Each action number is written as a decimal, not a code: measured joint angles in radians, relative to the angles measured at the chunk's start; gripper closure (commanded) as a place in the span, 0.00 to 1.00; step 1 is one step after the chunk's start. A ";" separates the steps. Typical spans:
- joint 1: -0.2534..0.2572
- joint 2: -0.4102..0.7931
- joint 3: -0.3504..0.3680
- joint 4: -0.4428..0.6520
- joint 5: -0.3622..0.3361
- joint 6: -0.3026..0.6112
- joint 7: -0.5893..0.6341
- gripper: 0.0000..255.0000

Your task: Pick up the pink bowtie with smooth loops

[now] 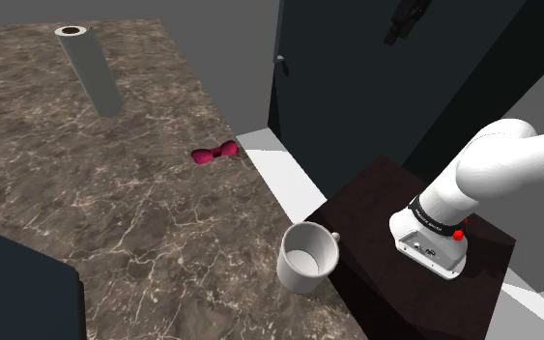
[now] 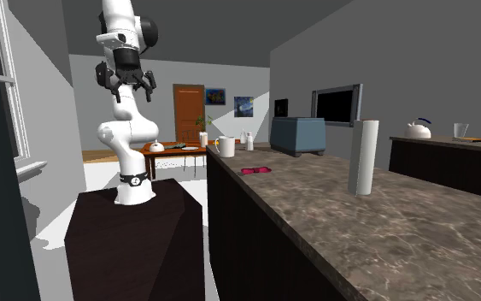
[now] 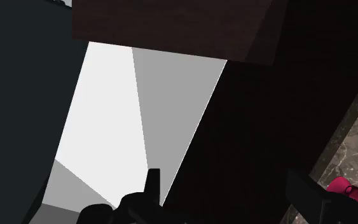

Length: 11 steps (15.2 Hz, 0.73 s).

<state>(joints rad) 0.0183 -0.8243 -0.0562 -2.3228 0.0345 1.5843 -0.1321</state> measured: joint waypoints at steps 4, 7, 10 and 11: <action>0.020 0.044 0.032 -0.003 0.017 0.043 0.014 0.00; 0.045 0.102 0.072 -0.012 0.035 0.104 0.029 0.00; 0.072 0.159 0.117 -0.017 0.054 0.161 0.048 0.00; 0.080 0.183 0.132 -0.013 0.059 0.179 0.055 0.00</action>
<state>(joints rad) 0.0987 -0.6414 0.0753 -2.3363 0.0933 1.7636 -0.0773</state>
